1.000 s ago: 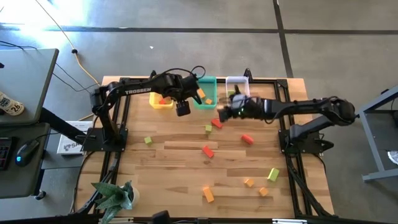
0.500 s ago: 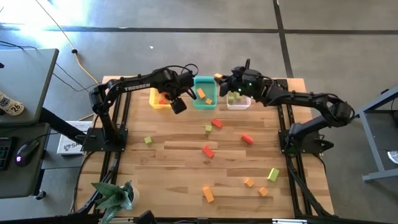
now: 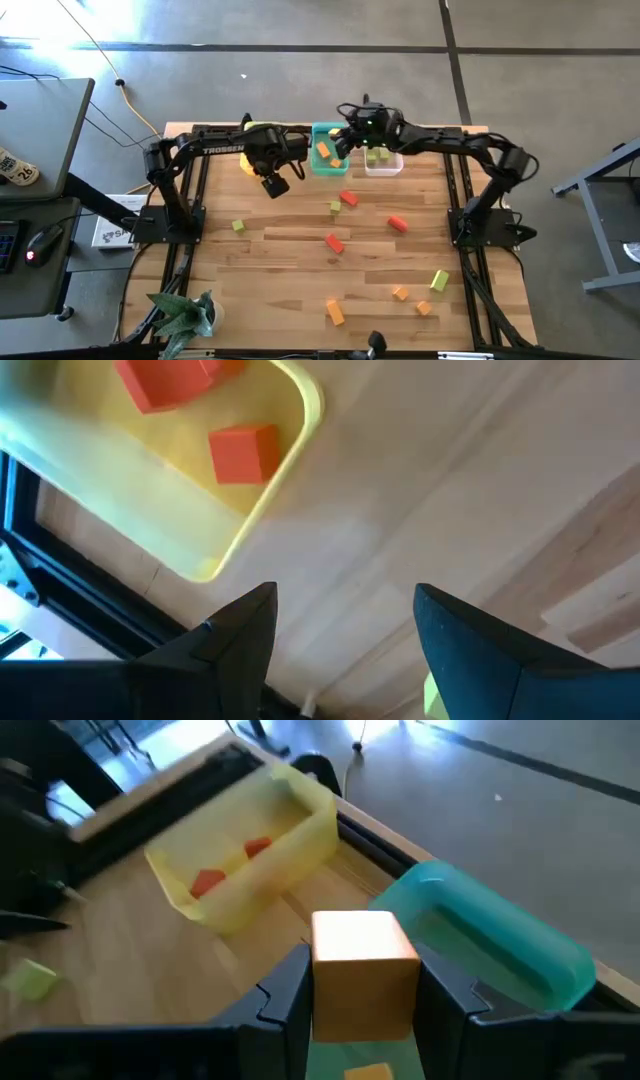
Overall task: Sort & place blocks by color
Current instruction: Put the yellow block into the green bin, then put the green block into the transparent bin
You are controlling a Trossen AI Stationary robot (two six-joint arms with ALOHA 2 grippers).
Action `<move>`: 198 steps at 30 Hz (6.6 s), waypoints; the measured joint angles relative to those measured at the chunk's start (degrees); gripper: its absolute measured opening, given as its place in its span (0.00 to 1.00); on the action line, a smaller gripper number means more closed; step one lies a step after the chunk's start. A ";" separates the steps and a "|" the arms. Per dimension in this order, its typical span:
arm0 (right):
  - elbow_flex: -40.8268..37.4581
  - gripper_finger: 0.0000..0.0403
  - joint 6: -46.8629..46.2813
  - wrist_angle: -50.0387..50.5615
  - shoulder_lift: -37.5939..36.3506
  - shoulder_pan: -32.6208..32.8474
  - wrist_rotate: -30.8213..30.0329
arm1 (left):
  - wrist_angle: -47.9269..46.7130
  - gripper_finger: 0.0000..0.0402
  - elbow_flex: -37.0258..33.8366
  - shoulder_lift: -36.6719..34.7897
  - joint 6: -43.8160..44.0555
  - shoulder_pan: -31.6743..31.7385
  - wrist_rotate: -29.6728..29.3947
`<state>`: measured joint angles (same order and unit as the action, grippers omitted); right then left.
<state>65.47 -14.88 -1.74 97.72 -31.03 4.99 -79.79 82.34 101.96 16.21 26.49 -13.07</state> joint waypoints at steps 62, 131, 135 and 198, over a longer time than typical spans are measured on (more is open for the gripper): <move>25.30 0.56 16.87 23.36 10.39 -0.98 -0.28 | 8.95 0.56 -19.15 -27.24 22.50 -27.97 3.00; 25.20 0.56 0.02 24.00 10.39 2.79 -5.99 | 26.87 0.62 -45.09 -25.49 -0.42 -14.80 13.83; 25.20 0.56 -0.74 24.27 10.39 3.34 -5.98 | 27.58 0.62 -45.09 -22.74 -1.49 -14.33 13.73; 25.20 0.59 -34.18 10.92 10.39 10.14 36.18 | 78.09 0.26 -44.59 -40.58 -23.69 -11.47 7.03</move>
<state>90.67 -49.06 9.17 108.12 -20.89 41.17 -1.70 37.76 61.39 -7.48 15.02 -6.04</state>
